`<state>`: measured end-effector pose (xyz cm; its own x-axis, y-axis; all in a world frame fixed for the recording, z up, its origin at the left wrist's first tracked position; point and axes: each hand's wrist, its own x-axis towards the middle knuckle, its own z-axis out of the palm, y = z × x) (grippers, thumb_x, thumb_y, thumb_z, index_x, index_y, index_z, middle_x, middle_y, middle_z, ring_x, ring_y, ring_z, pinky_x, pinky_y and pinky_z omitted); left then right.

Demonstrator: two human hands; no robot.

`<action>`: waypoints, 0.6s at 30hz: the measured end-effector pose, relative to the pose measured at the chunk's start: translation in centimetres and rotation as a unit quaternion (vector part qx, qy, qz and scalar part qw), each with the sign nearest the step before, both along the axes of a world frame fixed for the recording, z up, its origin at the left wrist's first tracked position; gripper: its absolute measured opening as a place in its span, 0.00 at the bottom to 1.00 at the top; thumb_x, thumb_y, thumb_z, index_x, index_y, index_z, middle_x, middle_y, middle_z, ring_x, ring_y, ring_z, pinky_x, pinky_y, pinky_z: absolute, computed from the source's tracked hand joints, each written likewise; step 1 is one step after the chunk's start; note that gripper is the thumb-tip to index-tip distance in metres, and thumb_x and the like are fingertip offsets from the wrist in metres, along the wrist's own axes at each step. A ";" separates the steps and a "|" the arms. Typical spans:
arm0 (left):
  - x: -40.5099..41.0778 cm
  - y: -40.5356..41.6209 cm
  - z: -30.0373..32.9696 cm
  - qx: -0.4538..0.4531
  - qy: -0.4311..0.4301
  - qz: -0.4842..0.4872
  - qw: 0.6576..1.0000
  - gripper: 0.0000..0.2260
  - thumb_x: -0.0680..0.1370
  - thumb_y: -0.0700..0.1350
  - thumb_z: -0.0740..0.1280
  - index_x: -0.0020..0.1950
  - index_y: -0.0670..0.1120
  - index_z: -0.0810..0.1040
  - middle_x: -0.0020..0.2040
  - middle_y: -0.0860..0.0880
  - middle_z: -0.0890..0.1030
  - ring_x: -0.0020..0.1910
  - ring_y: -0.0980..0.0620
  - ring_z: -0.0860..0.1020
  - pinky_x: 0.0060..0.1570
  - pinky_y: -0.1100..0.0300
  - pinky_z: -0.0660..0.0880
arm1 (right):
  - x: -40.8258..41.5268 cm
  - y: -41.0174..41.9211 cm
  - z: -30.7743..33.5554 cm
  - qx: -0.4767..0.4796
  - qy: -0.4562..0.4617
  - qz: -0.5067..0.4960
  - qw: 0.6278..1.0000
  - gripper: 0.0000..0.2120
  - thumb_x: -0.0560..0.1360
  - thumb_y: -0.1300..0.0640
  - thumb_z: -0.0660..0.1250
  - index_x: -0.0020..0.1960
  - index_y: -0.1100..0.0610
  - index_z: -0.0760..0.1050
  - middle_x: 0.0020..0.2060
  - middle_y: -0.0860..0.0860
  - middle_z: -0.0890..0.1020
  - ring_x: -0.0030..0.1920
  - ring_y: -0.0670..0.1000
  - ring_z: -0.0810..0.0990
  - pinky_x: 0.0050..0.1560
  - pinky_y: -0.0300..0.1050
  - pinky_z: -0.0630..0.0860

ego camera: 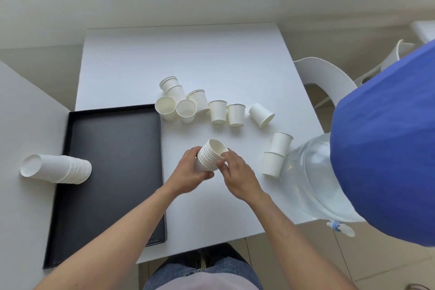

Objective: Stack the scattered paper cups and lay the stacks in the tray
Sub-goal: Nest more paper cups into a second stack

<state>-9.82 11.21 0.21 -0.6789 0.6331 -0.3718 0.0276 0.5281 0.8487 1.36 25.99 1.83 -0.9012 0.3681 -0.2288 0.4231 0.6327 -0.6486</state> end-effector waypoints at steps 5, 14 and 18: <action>0.5 2.2 0.4 0.008 -0.021 -0.033 0.999 0.28 0.70 0.45 0.77 0.64 0.55 0.68 0.58 0.50 0.73 0.47 0.55 0.79 0.38 0.61 0.81 | 1.6 2.2 -0.2 -0.053 0.018 -0.044 0.997 0.22 0.81 0.39 0.54 0.72 0.46 0.62 0.71 0.43 0.70 0.65 0.50 0.74 0.59 0.52 0.73; 1.2 4.1 -0.1 0.009 -0.064 -0.057 0.996 0.28 0.70 0.45 0.77 0.65 0.56 0.68 0.60 0.51 0.74 0.49 0.61 0.77 0.37 0.68 0.77 | 0.3 11.2 -1.2 0.069 -0.086 -0.289 0.951 0.39 0.73 0.49 0.73 0.76 0.54 0.53 0.73 0.60 0.59 0.72 0.63 0.61 0.66 0.56 0.67; 1.3 4.0 -0.3 0.003 -0.070 -0.056 0.996 0.28 0.70 0.45 0.77 0.64 0.57 0.68 0.59 0.53 0.74 0.52 0.62 0.76 0.36 0.69 0.76 | -1.4 13.2 -1.8 0.072 -0.169 -0.273 0.945 0.52 0.69 0.49 0.78 0.78 0.52 0.44 0.76 0.64 0.47 0.78 0.65 0.46 0.76 0.58 0.58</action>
<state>-8.48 15.16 -0.07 -0.5466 0.7037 -0.4540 -0.0325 0.5239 0.8512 0.01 39.16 0.00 -0.4535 0.8053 -0.3819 0.8787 0.3322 -0.3428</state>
